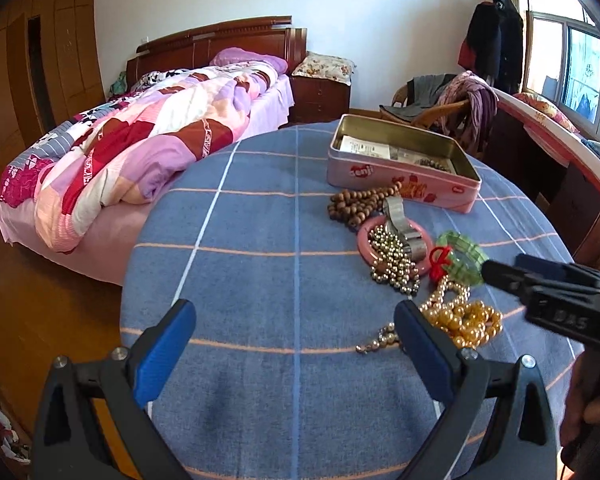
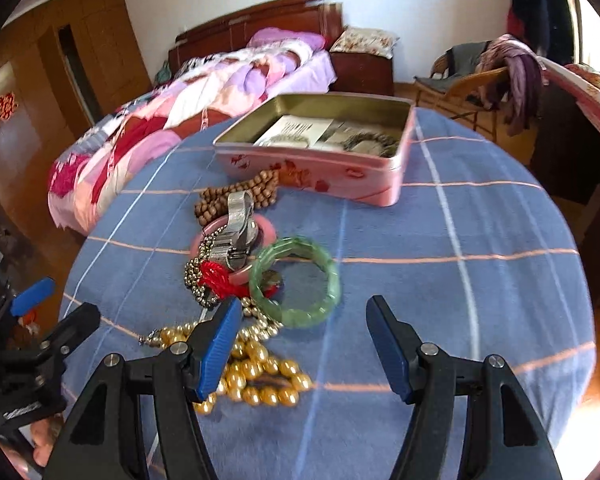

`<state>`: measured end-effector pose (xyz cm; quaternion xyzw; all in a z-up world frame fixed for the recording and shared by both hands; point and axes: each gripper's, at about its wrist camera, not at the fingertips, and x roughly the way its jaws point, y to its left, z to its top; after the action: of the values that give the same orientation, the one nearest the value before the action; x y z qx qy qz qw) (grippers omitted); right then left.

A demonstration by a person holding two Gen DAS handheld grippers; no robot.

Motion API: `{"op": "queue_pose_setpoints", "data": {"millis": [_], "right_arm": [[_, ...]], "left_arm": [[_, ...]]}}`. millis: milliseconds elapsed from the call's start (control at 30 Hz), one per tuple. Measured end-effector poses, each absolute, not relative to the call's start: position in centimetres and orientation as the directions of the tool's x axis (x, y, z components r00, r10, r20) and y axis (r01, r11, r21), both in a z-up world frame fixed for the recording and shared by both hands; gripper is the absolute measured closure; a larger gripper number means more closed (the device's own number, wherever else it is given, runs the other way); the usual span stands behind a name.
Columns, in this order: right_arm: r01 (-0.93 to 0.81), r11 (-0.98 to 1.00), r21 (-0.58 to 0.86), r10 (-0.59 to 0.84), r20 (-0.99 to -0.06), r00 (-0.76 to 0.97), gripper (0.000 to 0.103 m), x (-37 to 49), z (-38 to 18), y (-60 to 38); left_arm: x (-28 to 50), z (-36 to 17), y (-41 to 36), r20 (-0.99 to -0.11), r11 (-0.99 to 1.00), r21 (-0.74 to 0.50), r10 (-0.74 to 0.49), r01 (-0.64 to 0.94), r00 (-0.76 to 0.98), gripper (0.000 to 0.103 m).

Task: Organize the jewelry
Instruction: 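Withdraw both open tools from the tin back toward the jewelry pile, then grasp the green jade bangle with the right tool while the left tool grasps the gold bead strand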

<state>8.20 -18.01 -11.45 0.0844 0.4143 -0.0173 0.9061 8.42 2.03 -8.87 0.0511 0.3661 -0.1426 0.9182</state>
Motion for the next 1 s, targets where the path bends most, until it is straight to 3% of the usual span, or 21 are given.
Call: {"op": "queue_pose_setpoints", "data": {"millis": [300, 333, 400, 467, 767, 900, 933, 1000], "right_arm": [[0.079, 0.987, 0.138, 0.062, -0.794, 0.605, 0.041, 11.9, -13.5, -17.8], [0.075, 0.987, 0.141, 0.066, -0.79, 0.61, 0.048, 11.9, -13.5, -17.9], [0.068, 0.988, 0.14, 0.07, -0.79, 0.609, 0.08, 11.8, -13.5, -18.2], [0.071, 0.988, 0.137, 0.066, -0.792, 0.607, 0.085, 11.6, -13.6, -18.8], [0.195, 0.968, 0.159, -0.01, -0.749, 0.662, 0.087, 8.0, -12.2, -22.9], [0.207, 0.963, 0.171, -0.016, -0.731, 0.682, 0.087, 6.7, -11.4, -23.3], [0.206, 0.964, 0.17, -0.017, -0.73, 0.683, 0.087, 6.5, -11.4, -23.3], [0.206, 0.963, 0.174, -0.013, -0.733, 0.68, 0.086, 6.4, -11.3, -23.3]], "left_arm": [[10.1, -9.0, 1.2, -0.7, 0.944, -0.018, -0.247, 0.329, 0.67, 0.002], [10.3, -9.0, 1.1, -0.703, 0.943, -0.022, -0.25, 0.331, 0.666, 0.002], [10.7, -9.1, 0.8, -0.708, 0.94, -0.04, -0.266, 0.339, 0.654, 0.002], [10.8, -9.4, 0.6, -0.716, 0.935, -0.061, -0.285, 0.349, 0.638, 0.002], [8.6, -9.8, -1.7, -0.736, 0.84, -0.152, -0.448, 0.521, 0.508, 0.002], [7.8, -10.4, -3.7, -0.756, 0.826, -0.123, -0.438, 0.551, 0.487, 0.002], [7.8, -10.7, -4.0, -0.765, 0.829, -0.122, -0.428, 0.546, 0.48, 0.003], [7.9, -11.4, -4.3, -0.786, 0.837, -0.139, -0.418, 0.53, 0.455, 0.017]]}}
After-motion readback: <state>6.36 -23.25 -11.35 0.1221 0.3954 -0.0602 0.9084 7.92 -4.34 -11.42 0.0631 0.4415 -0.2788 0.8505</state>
